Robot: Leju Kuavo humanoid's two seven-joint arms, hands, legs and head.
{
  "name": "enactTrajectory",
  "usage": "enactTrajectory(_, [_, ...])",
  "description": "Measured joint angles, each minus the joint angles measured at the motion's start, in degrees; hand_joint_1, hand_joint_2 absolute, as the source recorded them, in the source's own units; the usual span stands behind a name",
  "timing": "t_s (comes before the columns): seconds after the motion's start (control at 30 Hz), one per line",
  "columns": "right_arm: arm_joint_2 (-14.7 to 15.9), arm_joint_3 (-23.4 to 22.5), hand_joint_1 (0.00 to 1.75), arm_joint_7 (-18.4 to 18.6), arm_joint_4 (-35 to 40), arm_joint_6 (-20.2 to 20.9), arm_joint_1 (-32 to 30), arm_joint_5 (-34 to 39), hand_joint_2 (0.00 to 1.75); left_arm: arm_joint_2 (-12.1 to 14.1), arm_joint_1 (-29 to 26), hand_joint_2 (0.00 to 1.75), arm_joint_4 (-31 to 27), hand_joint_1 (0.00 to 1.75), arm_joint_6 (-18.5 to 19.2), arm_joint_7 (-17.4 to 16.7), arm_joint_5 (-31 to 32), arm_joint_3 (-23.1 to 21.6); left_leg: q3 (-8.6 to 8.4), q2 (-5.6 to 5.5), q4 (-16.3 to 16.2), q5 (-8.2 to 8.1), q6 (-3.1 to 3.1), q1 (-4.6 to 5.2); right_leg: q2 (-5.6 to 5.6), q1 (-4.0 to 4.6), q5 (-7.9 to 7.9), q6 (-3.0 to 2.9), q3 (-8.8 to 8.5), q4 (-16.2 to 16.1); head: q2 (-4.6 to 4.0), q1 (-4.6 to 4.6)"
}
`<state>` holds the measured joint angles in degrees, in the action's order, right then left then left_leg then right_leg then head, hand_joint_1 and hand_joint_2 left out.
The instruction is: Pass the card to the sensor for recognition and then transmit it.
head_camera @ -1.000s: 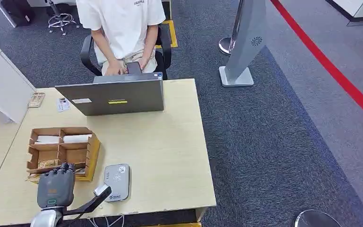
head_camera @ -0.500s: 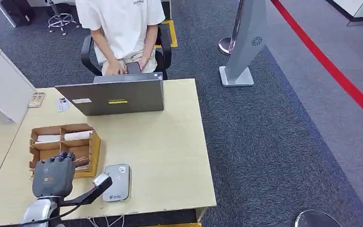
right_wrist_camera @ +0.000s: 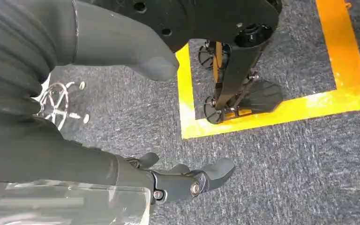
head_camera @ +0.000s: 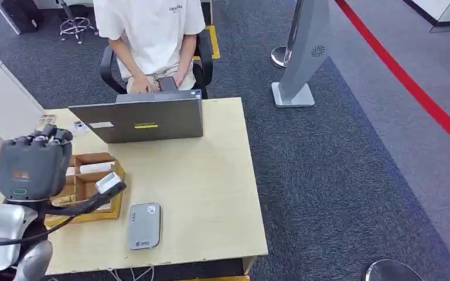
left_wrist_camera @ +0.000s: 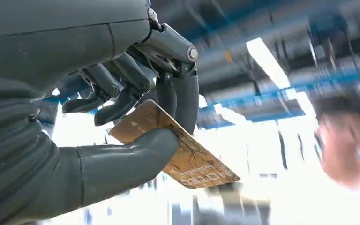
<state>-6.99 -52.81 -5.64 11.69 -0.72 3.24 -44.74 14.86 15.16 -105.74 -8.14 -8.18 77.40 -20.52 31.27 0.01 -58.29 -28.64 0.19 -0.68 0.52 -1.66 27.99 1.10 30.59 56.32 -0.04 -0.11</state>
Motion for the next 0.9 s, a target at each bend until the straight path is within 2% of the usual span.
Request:
enactTrajectory(0.1, [-0.1,0.2,0.00,0.2,0.0,0.8,0.1,-2.2,1.75,-0.1,3.7,1.75,0.1,1.75,-6.8,-0.9,7.1,0.0,-0.01,0.01,0.0,0.00,0.00,0.01,0.01,0.00,0.00,0.00,0.00,0.0,0.00,0.00])
enactTrajectory(0.23, [-0.4,1.0,0.00,0.2,0.0,1.2,0.2,-4.6,1.75,-0.3,5.7,1.75,3.2,1.75,-16.3,-0.9,7.7,0.8,-0.01,0.02,0.0,0.00,0.00,0.01,0.02,0.00,0.00,0.00,0.02,0.0,0.00,0.00])
enactTrajectory(0.37, [-0.4,2.1,0.00,0.4,0.0,1.8,0.5,-6.5,1.75,1.3,9.1,1.75,11.2,1.75,-20.6,-4.5,7.7,1.2,-0.03,0.02,0.0,0.03,-0.04,-0.01,0.01,0.01,0.00,-0.01,0.04,0.0,-0.02,-0.04])
enactTrajectory(0.57, [-0.5,3.0,0.00,1.3,0.0,1.8,0.8,-7.7,1.75,2.6,17.4,1.75,28.3,1.75,-22.3,-10.1,7.7,0.1,-0.01,0.04,0.0,0.16,-0.04,-0.01,0.04,0.01,-0.07,-0.09,0.07,0.1,0.00,0.02])
enactTrajectory(0.6, [-0.5,3.1,0.00,1.4,0.0,1.8,0.8,-7.7,1.75,2.9,18.6,1.75,32.9,1.75,-22.5,-10.6,7.7,-0.4,-0.03,0.05,0.0,0.17,-0.05,0.00,0.05,0.00,-0.08,-0.09,0.07,0.1,0.00,0.05])
enactTrajectory(0.73, [-0.5,3.2,0.00,1.4,0.0,1.8,0.7,-7.7,1.75,2.6,21.4,1.75,41.0,1.75,-24.0,-10.4,7.7,-0.5,-0.01,0.09,0.0,0.17,-0.06,0.00,0.13,0.00,-0.11,-0.12,0.10,0.1,0.00,-0.02])
enactTrajectory(0.87, [-0.5,3.2,0.00,1.7,0.0,1.7,0.7,-7.6,1.75,2.6,22.2,1.75,45.1,1.75,-24.4,-9.3,7.7,-0.5,0.02,0.08,0.0,0.16,-0.06,0.00,0.12,0.00,-0.10,-0.12,0.13,0.1,-0.02,-0.02])
enactTrajectory(0.9, [-0.5,3.2,0.00,1.9,0.0,1.6,0.7,-7.6,1.75,2.6,22.1,1.75,45.6,0.00,-24.4,-8.7,7.7,-0.4,0.04,0.07,0.0,0.16,-0.06,0.00,0.12,0.00,-0.10,-0.12,0.14,0.1,-0.02,-0.04])
